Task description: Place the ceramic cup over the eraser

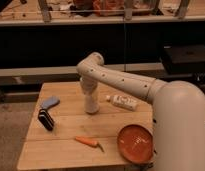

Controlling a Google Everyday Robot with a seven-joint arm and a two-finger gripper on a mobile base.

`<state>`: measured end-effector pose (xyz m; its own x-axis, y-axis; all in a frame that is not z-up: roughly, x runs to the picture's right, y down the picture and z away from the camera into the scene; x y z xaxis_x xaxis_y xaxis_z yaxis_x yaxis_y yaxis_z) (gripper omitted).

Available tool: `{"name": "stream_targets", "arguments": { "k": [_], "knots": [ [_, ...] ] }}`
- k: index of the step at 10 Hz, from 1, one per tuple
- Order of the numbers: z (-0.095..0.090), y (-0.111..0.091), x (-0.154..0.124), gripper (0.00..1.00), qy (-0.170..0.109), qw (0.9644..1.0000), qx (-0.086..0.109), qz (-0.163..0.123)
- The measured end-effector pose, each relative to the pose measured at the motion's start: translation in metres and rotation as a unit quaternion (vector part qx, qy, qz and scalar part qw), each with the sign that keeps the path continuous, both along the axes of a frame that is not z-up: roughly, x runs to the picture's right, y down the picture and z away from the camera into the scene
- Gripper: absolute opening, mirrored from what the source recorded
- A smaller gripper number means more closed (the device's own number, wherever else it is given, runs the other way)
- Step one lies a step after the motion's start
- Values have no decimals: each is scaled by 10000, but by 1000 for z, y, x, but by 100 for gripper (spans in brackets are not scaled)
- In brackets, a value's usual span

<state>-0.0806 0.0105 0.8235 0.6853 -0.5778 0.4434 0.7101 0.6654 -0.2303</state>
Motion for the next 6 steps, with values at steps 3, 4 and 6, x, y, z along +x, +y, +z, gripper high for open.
{"name": "stream_targets", "arguments": {
  "k": [3, 4, 6],
  "knots": [
    [-11, -3, -2, 8, -62, 9999, 98, -62],
    [-15, -6, -1, 8, -59, 9999, 144, -73],
    [-30, -16, -2, 8, -101, 9997, 216, -106]
  ]
}}
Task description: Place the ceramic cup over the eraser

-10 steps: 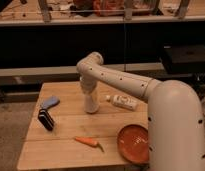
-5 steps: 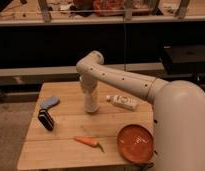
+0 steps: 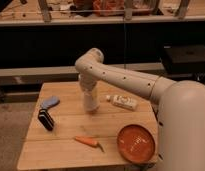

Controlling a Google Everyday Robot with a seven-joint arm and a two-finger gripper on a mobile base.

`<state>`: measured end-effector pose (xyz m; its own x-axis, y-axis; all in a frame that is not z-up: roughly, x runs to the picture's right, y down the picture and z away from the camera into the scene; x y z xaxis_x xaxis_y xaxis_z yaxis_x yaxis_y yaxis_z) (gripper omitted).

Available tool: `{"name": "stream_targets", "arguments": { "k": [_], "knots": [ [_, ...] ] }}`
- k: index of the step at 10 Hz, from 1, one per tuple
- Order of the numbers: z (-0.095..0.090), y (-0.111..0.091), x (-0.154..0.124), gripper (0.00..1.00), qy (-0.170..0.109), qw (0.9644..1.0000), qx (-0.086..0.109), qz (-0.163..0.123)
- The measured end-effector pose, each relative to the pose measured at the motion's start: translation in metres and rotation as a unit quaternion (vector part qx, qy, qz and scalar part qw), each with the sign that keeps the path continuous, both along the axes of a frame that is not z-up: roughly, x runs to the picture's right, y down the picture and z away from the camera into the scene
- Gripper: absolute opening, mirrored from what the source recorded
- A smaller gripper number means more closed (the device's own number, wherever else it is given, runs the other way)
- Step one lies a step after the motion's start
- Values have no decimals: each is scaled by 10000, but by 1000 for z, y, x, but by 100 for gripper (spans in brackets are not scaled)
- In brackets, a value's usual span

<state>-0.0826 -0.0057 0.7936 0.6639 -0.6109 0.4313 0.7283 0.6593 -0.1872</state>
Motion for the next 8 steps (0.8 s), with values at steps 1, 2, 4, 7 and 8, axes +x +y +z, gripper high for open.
{"name": "stream_targets", "arguments": {
  "k": [1, 2, 4, 7, 8],
  "knots": [
    [-4, -1, 0, 8, -23, 10000, 32, -3],
    [-7, -2, -2, 8, -55, 10000, 67, -12],
    [-16, -7, -7, 8, -118, 9998, 163, -21],
    [-33, -17, -8, 8, -234, 9993, 288, -28],
    [-37, -17, -11, 8, -279, 9991, 321, -47]
  ]
}}
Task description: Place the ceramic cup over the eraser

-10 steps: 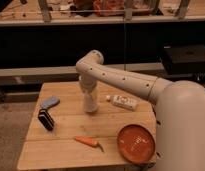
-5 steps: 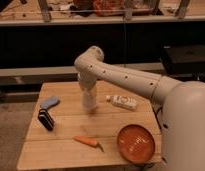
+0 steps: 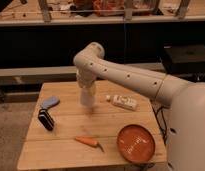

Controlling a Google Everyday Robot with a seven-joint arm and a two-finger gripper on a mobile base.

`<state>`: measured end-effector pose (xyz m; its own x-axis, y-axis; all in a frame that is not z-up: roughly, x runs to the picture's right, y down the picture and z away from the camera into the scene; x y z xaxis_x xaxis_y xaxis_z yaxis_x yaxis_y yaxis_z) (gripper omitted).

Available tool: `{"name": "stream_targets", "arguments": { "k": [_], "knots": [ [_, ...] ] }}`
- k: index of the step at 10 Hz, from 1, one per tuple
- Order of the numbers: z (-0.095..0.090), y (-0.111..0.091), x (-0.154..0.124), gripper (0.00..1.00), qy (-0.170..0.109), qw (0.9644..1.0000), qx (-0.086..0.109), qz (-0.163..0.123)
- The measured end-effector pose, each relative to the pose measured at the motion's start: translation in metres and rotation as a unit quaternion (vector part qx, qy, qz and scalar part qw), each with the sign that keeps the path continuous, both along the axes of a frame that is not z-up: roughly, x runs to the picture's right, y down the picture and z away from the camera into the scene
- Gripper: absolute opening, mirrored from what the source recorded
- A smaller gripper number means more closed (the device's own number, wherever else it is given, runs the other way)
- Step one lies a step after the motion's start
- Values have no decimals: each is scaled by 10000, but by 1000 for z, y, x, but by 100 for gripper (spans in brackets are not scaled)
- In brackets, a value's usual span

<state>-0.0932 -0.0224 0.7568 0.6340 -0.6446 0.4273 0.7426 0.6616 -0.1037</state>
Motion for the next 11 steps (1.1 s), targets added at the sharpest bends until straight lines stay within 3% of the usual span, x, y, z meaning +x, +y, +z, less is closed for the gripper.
{"name": "stream_targets", "arguments": {
  "k": [6, 11],
  "knots": [
    [-48, -22, -24, 8, -205, 9991, 183, -330],
    [-66, -28, -54, 8, -352, 9969, 226, -660]
  ]
}}
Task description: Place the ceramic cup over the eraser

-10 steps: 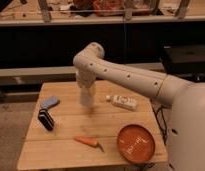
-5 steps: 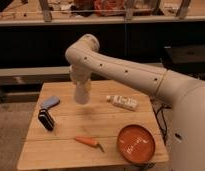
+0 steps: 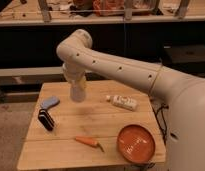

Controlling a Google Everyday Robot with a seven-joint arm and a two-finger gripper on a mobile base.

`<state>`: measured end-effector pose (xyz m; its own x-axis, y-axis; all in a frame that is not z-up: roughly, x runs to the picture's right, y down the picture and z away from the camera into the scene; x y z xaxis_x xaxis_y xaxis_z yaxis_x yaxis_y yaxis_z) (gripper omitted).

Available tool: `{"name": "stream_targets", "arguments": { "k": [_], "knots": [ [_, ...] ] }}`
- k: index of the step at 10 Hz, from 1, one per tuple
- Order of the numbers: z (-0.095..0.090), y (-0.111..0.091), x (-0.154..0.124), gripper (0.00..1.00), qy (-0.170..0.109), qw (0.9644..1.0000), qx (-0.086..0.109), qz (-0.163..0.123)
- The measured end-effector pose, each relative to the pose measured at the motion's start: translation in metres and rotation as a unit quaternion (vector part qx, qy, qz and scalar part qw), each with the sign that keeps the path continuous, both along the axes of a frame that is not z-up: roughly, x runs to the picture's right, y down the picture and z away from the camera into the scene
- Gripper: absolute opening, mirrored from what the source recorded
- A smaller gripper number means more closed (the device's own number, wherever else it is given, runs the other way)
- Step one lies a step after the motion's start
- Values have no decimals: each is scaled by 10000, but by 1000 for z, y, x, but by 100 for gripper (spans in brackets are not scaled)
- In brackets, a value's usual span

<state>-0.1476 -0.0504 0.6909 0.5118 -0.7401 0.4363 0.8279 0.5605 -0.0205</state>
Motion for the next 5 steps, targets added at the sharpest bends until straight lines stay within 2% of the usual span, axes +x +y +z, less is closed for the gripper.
{"name": "stream_targets", "arguments": {
  "k": [1, 3, 5],
  "knots": [
    [-1, 0, -1, 8, -4, 10000, 3, -13],
    [-10, -5, -20, 8, -98, 9997, 53, -223],
    [-10, -5, -21, 8, -124, 9995, 61, -283]
  ]
}}
